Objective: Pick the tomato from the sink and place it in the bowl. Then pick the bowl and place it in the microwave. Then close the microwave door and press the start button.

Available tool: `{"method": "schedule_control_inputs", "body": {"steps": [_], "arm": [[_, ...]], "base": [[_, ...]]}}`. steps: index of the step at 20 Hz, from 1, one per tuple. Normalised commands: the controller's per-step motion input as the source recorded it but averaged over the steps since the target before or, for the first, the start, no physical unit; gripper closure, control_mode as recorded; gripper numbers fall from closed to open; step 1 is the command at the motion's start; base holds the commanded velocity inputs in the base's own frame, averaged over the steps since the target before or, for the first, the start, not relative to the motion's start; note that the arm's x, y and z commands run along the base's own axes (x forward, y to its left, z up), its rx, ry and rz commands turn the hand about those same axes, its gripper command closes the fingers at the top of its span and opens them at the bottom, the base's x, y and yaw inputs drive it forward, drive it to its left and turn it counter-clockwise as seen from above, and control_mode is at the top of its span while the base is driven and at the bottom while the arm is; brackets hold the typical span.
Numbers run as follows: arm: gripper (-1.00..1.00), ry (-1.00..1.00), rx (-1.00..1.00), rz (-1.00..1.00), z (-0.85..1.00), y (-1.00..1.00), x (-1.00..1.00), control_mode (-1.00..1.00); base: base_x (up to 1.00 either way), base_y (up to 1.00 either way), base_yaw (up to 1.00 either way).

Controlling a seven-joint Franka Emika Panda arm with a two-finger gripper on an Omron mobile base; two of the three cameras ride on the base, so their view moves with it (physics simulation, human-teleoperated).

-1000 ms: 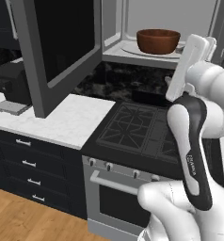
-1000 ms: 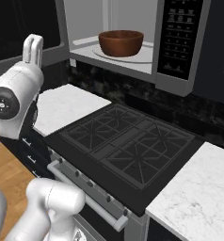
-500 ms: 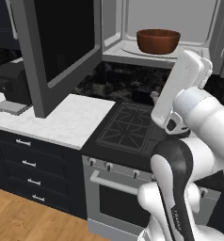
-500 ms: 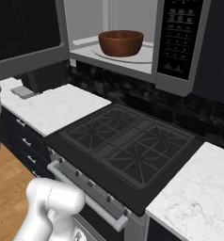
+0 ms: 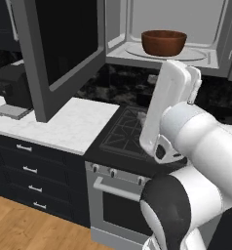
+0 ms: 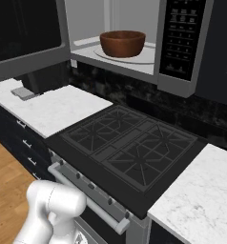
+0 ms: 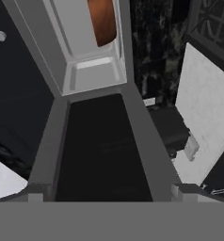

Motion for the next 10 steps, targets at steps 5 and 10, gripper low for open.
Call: {"method": "schedule_control_inputs", "body": {"steps": [5,10], "arm": [[-1.0,0.01,0.0,-0.01,-0.45,0.74,-0.1,-1.0],[-1.0,-0.03,0.0,-0.05,-0.62,0.8,0.0,-1.0]], "base": [[0.0,0.0,0.0],[0.0,0.0,0.0]]}}
